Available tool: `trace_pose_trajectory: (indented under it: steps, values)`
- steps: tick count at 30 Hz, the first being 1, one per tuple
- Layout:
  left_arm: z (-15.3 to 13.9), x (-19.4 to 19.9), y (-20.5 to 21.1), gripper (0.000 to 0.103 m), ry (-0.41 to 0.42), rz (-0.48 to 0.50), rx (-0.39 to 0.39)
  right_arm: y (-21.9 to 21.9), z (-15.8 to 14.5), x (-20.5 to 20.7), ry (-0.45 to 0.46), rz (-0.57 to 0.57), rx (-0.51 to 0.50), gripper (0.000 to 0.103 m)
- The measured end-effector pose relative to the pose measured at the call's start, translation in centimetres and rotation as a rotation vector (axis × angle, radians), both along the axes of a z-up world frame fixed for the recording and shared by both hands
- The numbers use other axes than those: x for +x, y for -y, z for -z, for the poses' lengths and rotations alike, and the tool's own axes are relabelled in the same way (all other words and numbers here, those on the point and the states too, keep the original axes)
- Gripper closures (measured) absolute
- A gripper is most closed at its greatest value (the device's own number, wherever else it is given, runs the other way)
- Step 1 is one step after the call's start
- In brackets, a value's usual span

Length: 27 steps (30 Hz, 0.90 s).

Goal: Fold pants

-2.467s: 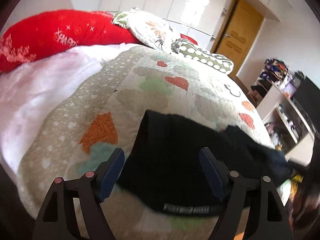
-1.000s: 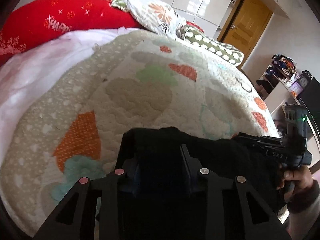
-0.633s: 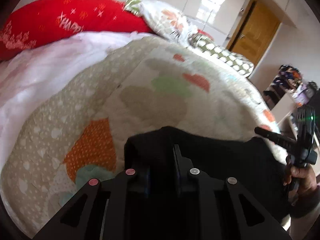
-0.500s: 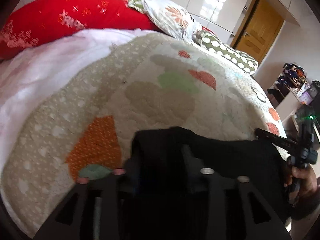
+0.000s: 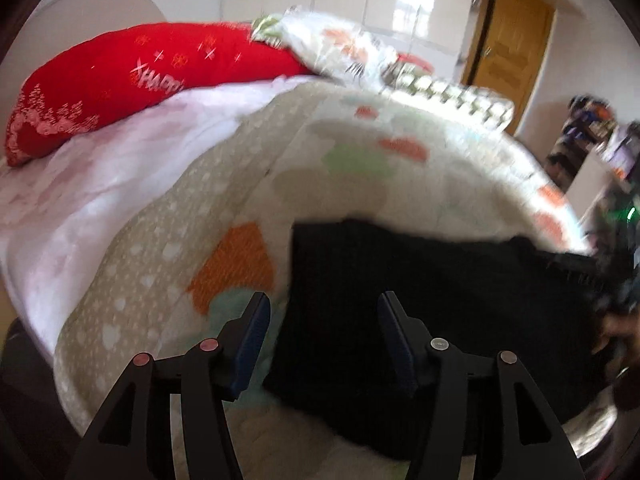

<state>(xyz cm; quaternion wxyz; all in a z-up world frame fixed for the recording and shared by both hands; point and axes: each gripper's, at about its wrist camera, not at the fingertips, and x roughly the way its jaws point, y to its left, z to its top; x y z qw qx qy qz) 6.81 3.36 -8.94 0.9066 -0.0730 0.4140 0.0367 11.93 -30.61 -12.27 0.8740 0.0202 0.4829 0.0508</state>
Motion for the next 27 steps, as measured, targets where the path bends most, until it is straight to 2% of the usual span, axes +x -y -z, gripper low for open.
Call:
trace_pose_trajectory:
  steps: [1,4,7,9,10,12,14,15,20,25,27]
  values:
    - [0.6,0.3,0.0,0.048,-0.033,-0.006,0.011,-0.1,-0.1,0.2,0.007,-0.003,-0.011,0.098]
    - [1.5,1.5,0.1,0.045,-0.032,-0.005,0.033,0.4,-0.8,0.2,0.047,0.025,-0.031,0.099]
    - [2.1,2.6,-0.5,0.046,-0.053,-0.047,-0.029,0.6,0.9,0.9,0.0,0.051,-0.046,0.099]
    - [1.4,2.6,-0.3,0.047,-0.042,-0.05,-0.023,0.8,0.1,0.4,0.023,0.063,-0.035,0.097]
    - [1.0,2.5,-0.2,0.047,-0.031,-0.049,-0.012,1.1,-0.8,-0.1,0.041,0.084,-0.03,0.096]
    - [0.1,1.8,0.0,0.049,-0.003,-0.049,0.007,1.7,-2.5,-1.5,0.07,0.114,-0.021,0.088]
    - [-1.2,1.0,0.1,0.049,0.04,-0.052,0.0,1.6,-3.9,-3.4,0.097,0.108,-0.026,0.074]
    - [-1.7,0.7,0.2,0.049,0.059,-0.046,-0.02,1.5,-4.3,-4.6,0.105,0.103,-0.03,0.071]
    - [-2.8,-0.5,2.1,0.043,0.112,0.012,-0.047,0.6,-3.8,-9.2,0.081,0.095,-0.027,0.07]
    - [-1.7,-0.8,4.4,0.037,0.106,0.08,-0.066,1.7,-2.7,-13.0,0.068,0.143,-0.012,0.067]
    - [-0.6,-0.5,5.7,0.037,0.086,0.12,-0.079,2.8,-2.2,-14.0,0.056,0.178,-0.05,0.066]
